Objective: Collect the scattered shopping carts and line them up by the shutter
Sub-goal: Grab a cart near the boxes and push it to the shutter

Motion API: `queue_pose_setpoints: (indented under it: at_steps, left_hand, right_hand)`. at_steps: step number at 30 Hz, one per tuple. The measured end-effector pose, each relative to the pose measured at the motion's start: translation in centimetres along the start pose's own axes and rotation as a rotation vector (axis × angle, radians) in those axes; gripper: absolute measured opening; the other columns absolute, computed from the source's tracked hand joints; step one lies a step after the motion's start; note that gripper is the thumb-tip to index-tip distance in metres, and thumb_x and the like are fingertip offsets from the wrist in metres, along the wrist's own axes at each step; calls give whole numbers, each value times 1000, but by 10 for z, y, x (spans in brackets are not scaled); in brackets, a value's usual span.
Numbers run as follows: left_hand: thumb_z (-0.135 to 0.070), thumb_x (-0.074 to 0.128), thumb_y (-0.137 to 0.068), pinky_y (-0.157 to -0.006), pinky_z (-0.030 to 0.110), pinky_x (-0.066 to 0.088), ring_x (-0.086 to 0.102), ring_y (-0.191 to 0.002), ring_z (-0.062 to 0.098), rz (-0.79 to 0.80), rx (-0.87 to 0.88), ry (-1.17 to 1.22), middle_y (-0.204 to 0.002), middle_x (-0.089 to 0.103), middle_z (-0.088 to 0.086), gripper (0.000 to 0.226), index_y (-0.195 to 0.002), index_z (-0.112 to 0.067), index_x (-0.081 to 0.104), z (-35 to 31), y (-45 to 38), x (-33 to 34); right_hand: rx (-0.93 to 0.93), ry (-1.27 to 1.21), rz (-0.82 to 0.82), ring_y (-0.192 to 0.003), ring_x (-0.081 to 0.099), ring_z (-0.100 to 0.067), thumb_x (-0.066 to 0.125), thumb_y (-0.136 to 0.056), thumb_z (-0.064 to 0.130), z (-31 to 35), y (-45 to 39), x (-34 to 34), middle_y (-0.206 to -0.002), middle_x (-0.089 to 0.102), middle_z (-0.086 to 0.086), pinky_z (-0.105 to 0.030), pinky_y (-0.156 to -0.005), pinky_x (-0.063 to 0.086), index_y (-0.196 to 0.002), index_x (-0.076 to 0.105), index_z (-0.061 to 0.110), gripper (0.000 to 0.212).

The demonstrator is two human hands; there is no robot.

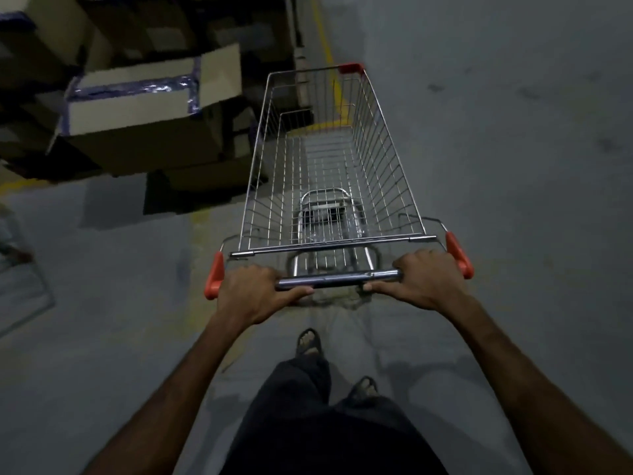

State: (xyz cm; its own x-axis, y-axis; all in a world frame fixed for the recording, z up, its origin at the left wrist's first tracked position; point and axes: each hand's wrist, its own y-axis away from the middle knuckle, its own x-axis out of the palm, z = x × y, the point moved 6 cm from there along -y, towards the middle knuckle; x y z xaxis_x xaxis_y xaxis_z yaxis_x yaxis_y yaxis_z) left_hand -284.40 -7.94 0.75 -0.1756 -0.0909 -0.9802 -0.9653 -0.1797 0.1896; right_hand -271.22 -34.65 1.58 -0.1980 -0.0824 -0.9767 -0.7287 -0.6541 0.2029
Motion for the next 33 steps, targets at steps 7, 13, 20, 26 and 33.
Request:
queue_pose_setpoints:
  at_steps: [7,13,20,26,33]
  left_hand:
    - [-107,8,-73,-59,33,51,48,-50,14,-9,242,-59,-50,42,-10,90,-54,-26,44,-36,-29,6]
    - [-109,1,-69,-56,31,39,50,-53,18,4,486,-130,-53,45,-7,98,-55,-23,47,-65,-71,4]
    - [-111,0,-63,-55,31,35,44,-53,17,9,767,-223,-53,43,-7,101,-56,-23,50,-108,-130,-5]
    - [-110,9,-68,-63,34,49,52,-55,21,15,1056,-275,-55,49,-5,98,-57,-23,51,-167,-161,-8]
    - [-109,10,-70,-68,34,50,55,-52,16,-23,1336,-362,-53,53,-6,99,-57,-22,55,-253,-146,-4]
  right_hand:
    - [211,-85,-26,-77,66,-20,22,-67,108,-20,60,7,-67,44,11,-33,-73,44,-82,44,30,82]
    - [472,-59,-32,-69,66,-13,6,-65,110,-32,98,32,-68,65,8,-30,-67,45,-73,67,26,104]
    - [821,-165,-10,-64,59,-7,23,-68,108,-20,130,39,-67,62,11,-25,-57,33,-74,62,28,89]
    - [1061,-154,-131,-65,62,-15,19,-68,109,-3,162,44,-66,62,7,-30,-61,44,-69,53,21,94]
    - [1328,-309,-174,-54,55,-8,21,-72,108,17,220,59,-56,56,7,-31,-63,43,-63,59,22,94]
